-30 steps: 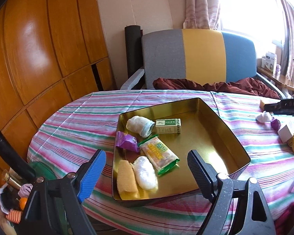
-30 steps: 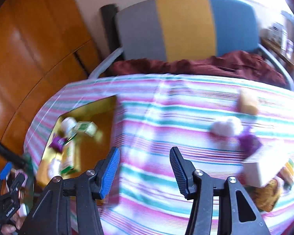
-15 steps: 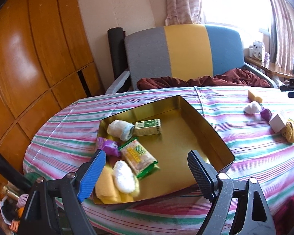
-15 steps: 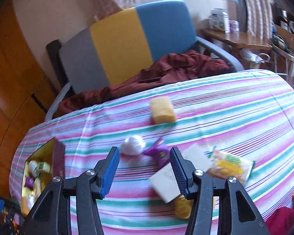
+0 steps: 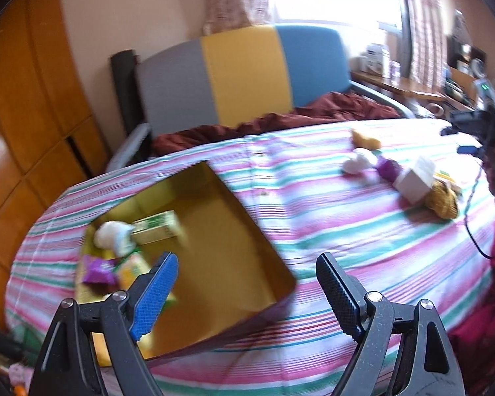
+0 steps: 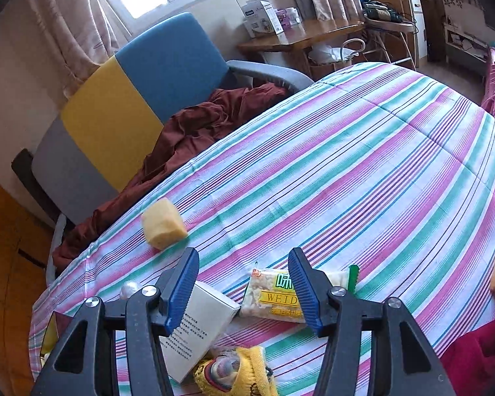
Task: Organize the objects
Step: 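Withdraw both grippers from the tray back toward the remaining items, then grasp the white printed box with the left gripper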
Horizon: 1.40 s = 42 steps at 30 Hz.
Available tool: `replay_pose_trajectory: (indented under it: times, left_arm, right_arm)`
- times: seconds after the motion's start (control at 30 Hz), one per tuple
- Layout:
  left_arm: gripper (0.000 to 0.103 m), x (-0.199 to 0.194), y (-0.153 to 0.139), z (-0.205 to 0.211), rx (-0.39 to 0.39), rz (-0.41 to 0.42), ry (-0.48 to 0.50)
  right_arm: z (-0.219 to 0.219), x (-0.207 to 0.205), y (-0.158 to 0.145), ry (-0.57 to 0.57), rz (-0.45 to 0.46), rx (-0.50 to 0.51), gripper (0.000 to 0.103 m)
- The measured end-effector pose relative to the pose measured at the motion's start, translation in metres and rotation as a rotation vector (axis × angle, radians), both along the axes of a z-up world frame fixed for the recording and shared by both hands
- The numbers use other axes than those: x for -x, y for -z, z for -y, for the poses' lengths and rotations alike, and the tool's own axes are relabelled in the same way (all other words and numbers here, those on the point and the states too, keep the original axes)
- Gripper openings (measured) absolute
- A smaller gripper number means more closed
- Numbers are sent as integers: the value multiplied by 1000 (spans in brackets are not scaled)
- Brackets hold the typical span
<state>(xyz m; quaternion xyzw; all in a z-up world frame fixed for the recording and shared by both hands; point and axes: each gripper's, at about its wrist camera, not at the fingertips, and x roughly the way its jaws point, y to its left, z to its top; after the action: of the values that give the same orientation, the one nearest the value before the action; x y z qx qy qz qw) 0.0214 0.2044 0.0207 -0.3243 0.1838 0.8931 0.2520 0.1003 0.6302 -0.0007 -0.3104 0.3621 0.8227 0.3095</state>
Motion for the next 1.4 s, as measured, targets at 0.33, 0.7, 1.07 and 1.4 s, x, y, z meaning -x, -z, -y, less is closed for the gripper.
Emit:
replay_pose_trajectory:
  times: [0.33,0.7,1.07,1.4]
  left_arm:
    - [87,-14,24,-78,36,60,187]
    - [93,-10,14,-163,-1,47,352]
    - [93,0,22,-267,50,50,507]
    - [93,5,55,-333,154,118,596]
  right_arm:
    - [-14,-11,12,55,-18,103,65]
    - [-20,-17,21,83,-15,179,65]
    - [-31,-34,25,146,-62,240,65]
    - [-42,-42,29,182,-103,288,65]
